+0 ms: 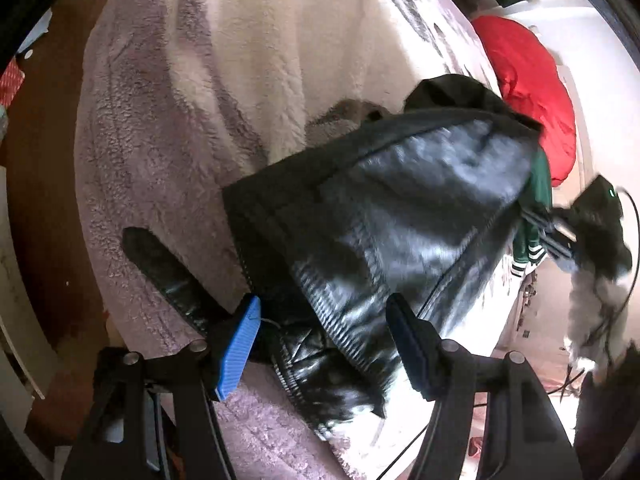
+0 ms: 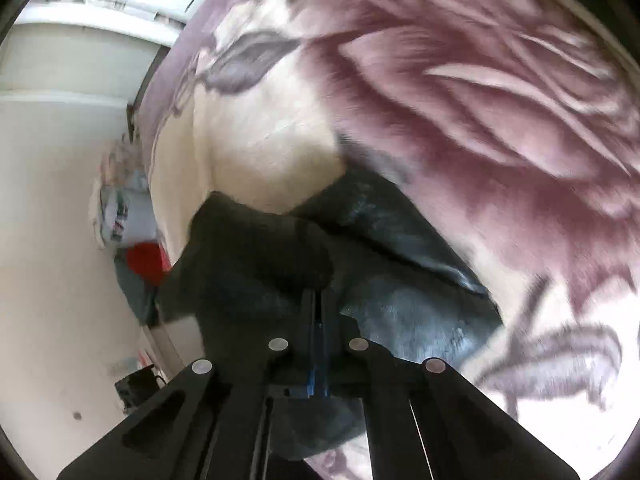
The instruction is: Fold large clothes
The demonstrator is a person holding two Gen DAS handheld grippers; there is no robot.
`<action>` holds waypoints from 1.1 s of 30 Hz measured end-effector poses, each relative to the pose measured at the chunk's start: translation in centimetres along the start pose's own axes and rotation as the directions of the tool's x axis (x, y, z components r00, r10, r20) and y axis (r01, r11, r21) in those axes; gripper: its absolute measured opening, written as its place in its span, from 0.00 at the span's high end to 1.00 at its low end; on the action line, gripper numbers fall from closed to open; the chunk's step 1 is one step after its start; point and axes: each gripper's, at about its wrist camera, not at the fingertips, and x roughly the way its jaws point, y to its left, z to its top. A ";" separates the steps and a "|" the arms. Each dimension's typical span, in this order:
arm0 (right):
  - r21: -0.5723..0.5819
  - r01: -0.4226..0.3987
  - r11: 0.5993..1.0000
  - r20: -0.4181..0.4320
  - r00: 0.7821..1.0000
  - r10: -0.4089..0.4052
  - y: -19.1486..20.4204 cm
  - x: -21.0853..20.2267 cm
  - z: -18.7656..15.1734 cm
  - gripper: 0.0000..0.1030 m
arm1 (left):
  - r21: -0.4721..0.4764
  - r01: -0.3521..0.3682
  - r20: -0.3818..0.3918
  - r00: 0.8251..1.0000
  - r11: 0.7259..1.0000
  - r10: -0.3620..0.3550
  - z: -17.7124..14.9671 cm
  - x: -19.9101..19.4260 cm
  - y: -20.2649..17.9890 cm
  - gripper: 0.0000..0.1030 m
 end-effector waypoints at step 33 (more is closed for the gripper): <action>0.569 -0.195 0.799 0.222 0.972 0.079 -11.5 -5.2 -13.1 0.63 | 0.082 0.042 0.007 0.999 0.996 -0.043 3.4 1.6 -5.4 0.39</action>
